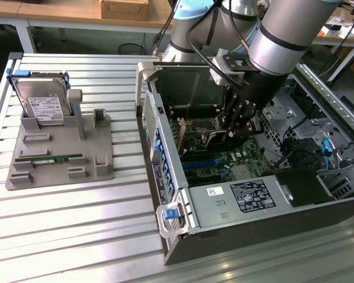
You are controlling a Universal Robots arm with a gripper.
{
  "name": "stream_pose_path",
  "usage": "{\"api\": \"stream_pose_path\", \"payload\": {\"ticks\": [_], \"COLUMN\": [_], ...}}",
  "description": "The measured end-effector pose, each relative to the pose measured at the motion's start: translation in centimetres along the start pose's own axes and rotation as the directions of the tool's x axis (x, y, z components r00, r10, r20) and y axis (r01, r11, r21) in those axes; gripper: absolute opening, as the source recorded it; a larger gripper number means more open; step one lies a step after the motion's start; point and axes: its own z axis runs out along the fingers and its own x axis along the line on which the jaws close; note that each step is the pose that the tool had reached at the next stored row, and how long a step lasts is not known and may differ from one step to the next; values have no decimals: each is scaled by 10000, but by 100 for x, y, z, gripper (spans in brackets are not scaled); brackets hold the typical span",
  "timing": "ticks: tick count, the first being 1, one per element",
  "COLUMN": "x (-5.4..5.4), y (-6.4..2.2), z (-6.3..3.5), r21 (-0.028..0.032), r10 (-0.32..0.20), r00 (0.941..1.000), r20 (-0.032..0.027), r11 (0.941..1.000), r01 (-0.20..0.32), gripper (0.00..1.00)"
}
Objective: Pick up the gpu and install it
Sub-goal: 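Insert the gpu into the slot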
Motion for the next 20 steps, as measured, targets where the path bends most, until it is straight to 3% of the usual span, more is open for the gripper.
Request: {"api": "stream_pose_path", "payload": {"ticks": [13,20], "x": [60,46], "y": [98,124], "z": [256,301], "r21": [-1,0], "r10": [-112,-112], "r00": [9999,9999], "r20": [-6,-5], "r11": [9999,9999], "r01": [112,112], "gripper": [26,26]}}
